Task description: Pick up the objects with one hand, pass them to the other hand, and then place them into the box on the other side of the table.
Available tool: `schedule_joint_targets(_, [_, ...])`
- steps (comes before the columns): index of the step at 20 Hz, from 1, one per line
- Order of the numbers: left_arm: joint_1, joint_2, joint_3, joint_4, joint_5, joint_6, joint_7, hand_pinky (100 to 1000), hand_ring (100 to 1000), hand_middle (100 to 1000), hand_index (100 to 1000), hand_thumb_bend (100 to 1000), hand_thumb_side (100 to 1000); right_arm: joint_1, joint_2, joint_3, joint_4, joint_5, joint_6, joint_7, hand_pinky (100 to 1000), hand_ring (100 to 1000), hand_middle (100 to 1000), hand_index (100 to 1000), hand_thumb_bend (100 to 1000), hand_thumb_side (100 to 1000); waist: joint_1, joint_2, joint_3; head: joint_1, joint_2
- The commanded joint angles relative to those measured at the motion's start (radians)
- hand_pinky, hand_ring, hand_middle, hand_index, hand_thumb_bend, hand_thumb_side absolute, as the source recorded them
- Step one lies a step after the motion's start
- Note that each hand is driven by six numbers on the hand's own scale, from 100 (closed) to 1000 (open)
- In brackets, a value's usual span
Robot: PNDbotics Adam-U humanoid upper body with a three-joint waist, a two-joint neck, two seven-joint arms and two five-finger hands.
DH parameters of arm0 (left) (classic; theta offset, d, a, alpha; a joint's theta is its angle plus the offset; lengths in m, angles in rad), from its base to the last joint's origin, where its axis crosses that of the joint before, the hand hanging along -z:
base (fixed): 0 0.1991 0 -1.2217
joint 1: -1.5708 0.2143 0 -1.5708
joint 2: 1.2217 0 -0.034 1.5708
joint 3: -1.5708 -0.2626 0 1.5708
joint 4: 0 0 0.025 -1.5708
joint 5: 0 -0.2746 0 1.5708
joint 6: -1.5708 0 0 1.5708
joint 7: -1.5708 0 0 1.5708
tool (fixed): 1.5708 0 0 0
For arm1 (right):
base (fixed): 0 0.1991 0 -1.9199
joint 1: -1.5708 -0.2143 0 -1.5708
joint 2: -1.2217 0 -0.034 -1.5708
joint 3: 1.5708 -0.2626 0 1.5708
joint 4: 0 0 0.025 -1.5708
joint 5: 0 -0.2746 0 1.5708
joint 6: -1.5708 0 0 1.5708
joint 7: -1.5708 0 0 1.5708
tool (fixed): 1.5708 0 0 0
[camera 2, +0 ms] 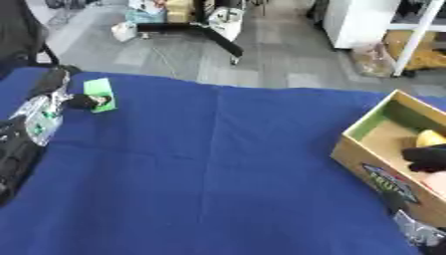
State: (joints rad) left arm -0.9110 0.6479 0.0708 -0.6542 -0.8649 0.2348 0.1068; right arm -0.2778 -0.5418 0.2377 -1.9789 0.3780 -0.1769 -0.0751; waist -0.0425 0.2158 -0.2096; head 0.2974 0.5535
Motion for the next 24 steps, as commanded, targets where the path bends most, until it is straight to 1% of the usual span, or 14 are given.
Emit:
schedule_joint_targets(1, [-0.027, 0.03, 0.008, -0.008, -0.006, 0.0, 0.02, 808, 799, 801, 876, 550, 380, -0.009, -0.008, -0.008, -0.021, -0.009, -0.005, 0.002, 642, 628, 647, 761, 263, 276, 0.0, 0.007, -0.007, 0.004, -0.017])
schedule_joint_targets(3, [-0.027, 0.026, 0.005, -0.008, -0.006, 0.002, 0.029, 784, 766, 765, 856, 502, 342, -0.008, -0.006, -0.011, -0.021, -0.011, -0.005, 0.001, 642, 629, 648, 761, 259, 277, 0.0, 0.013, -0.011, 0.005, -0.016])
schedule_joint_targets(6, [-0.028, 0.019, 0.0, -0.007, -0.004, -0.001, 0.022, 743, 692, 692, 814, 430, 286, -0.009, -0.004, -0.013, -0.021, -0.012, -0.006, 0.0, 646, 629, 648, 761, 258, 277, 0.001, 0.018, -0.011, 0.005, -0.014])
schedule_joint_targets(8, [-0.029, 0.017, -0.002, -0.006, -0.002, -0.004, 0.007, 694, 614, 623, 768, 344, 225, -0.009, -0.004, -0.013, -0.021, -0.012, -0.007, 0.0, 646, 630, 648, 762, 250, 279, 0.002, 0.018, -0.009, 0.005, -0.013])
schedule_joint_targets(9, [-0.029, 0.017, -0.001, -0.006, 0.0, -0.005, 0.0, 684, 600, 607, 755, 321, 209, -0.009, -0.004, -0.013, -0.021, -0.012, -0.007, 0.001, 646, 630, 648, 762, 249, 280, 0.002, 0.017, -0.007, 0.005, -0.013])
schedule_joint_targets(10, [-0.029, 0.017, -0.001, -0.008, 0.002, -0.006, -0.004, 654, 564, 570, 720, 264, 174, -0.008, -0.004, -0.013, -0.021, -0.012, -0.007, 0.002, 646, 630, 648, 763, 246, 282, 0.002, 0.016, -0.006, 0.005, -0.013])
schedule_joint_targets(14, [-0.026, 0.018, 0.007, -0.023, 0.031, -0.008, 0.008, 619, 522, 513, 666, 166, 128, -0.004, -0.007, -0.015, -0.021, -0.012, -0.005, 0.002, 648, 632, 649, 764, 242, 285, 0.001, 0.007, -0.001, 0.005, -0.011])
schedule_joint_targets(17, [-0.021, 0.02, 0.009, -0.043, 0.081, -0.013, 0.02, 611, 508, 495, 645, 148, 131, -0.002, -0.009, -0.017, -0.021, -0.012, -0.005, 0.002, 649, 633, 650, 765, 239, 286, 0.0, -0.002, 0.006, 0.005, -0.008])
schedule_joint_targets(19, [-0.015, 0.024, 0.01, -0.069, 0.133, -0.023, 0.016, 608, 502, 485, 632, 138, 138, -0.001, -0.012, -0.019, -0.021, -0.011, -0.006, 0.002, 650, 634, 650, 766, 239, 286, 0.0, -0.011, 0.014, 0.004, -0.005])
schedule_joint_targets(22, [0.003, 0.031, 0.009, -0.128, 0.242, -0.037, 0.001, 613, 495, 474, 618, 129, 149, -0.002, -0.019, -0.021, -0.021, -0.008, -0.007, 0.003, 653, 635, 651, 769, 241, 286, 0.001, -0.024, 0.028, -0.002, 0.002])
schedule_joint_targets(24, [0.022, 0.038, 0.002, -0.182, 0.327, -0.046, -0.017, 612, 491, 467, 609, 125, 156, -0.006, -0.025, -0.022, -0.021, -0.005, -0.008, 0.003, 654, 636, 652, 771, 243, 285, 0.003, -0.034, 0.038, -0.014, 0.007])
